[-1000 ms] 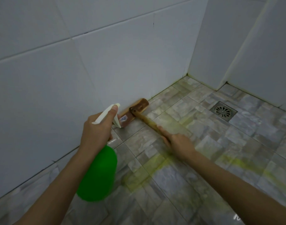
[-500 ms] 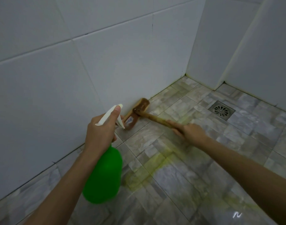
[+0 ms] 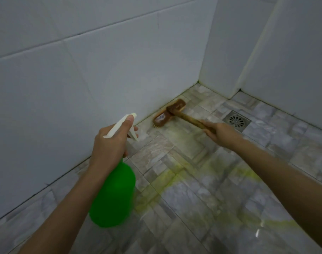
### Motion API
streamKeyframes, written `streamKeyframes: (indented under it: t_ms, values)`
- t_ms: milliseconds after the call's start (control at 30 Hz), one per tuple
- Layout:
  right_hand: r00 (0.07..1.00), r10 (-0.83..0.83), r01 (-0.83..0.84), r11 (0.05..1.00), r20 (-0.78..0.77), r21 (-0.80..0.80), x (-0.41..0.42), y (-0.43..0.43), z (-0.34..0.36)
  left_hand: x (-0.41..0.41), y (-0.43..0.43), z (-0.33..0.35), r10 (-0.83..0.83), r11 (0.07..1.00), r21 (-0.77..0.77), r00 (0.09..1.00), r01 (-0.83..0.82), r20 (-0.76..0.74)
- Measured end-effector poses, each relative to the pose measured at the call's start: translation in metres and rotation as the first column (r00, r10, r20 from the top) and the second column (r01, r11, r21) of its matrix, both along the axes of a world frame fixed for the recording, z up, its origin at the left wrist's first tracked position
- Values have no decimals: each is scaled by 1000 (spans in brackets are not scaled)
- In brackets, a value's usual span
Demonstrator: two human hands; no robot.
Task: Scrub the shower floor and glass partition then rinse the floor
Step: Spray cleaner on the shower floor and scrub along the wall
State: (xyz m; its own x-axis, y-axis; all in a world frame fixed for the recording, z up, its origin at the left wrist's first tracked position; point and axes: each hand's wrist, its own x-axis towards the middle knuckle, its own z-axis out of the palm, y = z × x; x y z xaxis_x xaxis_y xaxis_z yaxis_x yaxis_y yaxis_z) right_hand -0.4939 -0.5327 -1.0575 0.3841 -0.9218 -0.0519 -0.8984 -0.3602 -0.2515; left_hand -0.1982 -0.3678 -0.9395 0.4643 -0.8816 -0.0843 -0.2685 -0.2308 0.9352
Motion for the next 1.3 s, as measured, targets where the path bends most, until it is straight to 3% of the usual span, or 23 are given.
streamKeyframes:
  t_ms: [133, 267, 333, 467, 667, 867, 1067, 1167, 1233, 1300]
  values:
    - [961, -276, 277, 958, -12, 76, -22, 3, 31, -13, 8, 3, -40, 999, -20, 997, 39, -59]
    - [944, -182, 230, 962, -276, 150, -29, 50, 70, -15, 14, 0, -75, 997, -13, 996, 74, -52]
    - [948, -153, 201, 968, -279, 152, -22, 75, 71, -14, 17, -1, -73, 997, -17, 996, 72, -45]
    - [955, -246, 268, 955, -168, 126, -24, 75, 66, -19, 24, 1, -80, 996, -26, 996, 79, -37]
    - [851, -256, 377, 906, -459, 193, -50, 95, 117, -26, 39, 5, -138, 990, -20, 990, 137, -35]
    - [900, -300, 373, 905, -316, 206, -76, 128, 109, -43, 59, 6, -234, 972, -7, 972, 234, 24]
    - [829, -213, 416, 853, -518, 316, -108, 189, 156, -76, 74, 9, -365, 931, 1, 931, 365, -4]
    - [833, -283, 419, 884, -475, 209, -123, 207, 131, -96, 79, 8, -427, 904, 5, 904, 427, -29]
    - [852, -316, 436, 870, -418, 231, -133, 220, 127, -109, 84, 7, -464, 885, 10, 885, 465, -42]
    - [820, -339, 482, 844, -461, 235, -145, 235, 134, -122, 90, 7, -485, 874, 4, 873, 486, -58]
